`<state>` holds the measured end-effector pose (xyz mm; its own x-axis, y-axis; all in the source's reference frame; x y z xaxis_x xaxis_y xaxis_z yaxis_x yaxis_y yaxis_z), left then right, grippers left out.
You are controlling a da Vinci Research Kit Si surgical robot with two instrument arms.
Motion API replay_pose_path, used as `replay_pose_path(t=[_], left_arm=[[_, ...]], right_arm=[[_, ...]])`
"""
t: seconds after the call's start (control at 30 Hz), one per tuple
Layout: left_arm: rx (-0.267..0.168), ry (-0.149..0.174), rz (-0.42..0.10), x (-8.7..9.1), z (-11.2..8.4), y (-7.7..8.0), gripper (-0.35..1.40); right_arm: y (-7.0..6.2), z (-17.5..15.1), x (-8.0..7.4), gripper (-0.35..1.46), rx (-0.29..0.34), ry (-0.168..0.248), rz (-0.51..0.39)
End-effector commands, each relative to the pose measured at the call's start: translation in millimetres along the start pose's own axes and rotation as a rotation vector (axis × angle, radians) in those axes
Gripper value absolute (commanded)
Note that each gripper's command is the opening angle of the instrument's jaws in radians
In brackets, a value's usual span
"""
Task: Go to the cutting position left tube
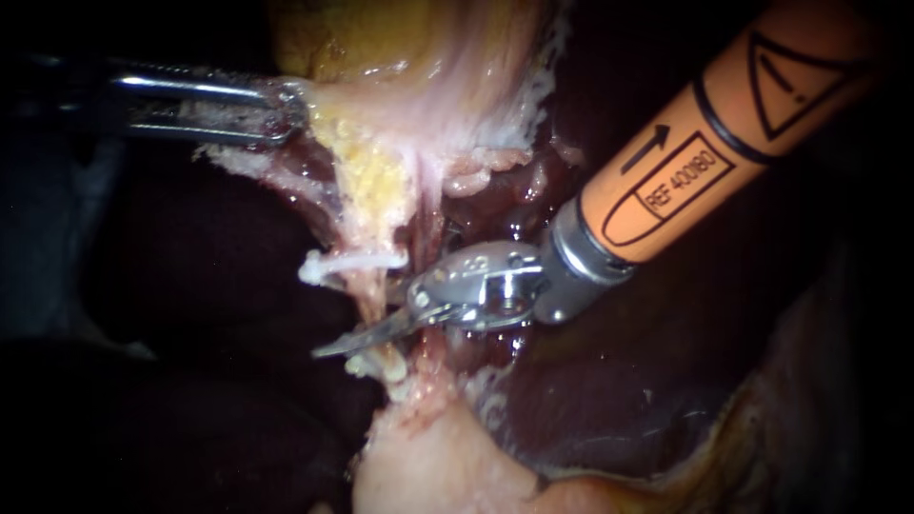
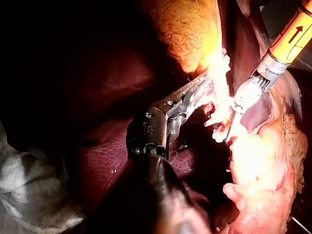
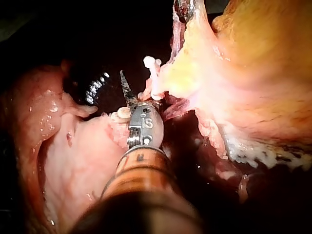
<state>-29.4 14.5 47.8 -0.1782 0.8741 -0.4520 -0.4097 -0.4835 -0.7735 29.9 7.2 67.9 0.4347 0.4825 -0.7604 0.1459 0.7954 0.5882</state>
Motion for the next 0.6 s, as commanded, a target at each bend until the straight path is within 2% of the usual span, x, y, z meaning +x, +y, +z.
replay_pose_path(t=[0.03, 0.23, 0.6], left_arm=[[0.001, -0.001, 0.000, 0.0, 0.0, 0.0, -0.35], [0.001, 0.000, 0.000, 0.0, 0.1, 0.0, -0.35], [-0.002, -0.002, 0.000, 0.0, 0.1, 0.0, -0.35]], right_arm=[[0.1, 0.3, 0.0, 1.43, -0.003, 0.002, 0.006], [0.1, 1.8, 0.7, 1.43, 0.001, 0.046, 0.024], [-2.8, 2.2, 2.8, 1.43, 0.061, 0.098, 0.044]])
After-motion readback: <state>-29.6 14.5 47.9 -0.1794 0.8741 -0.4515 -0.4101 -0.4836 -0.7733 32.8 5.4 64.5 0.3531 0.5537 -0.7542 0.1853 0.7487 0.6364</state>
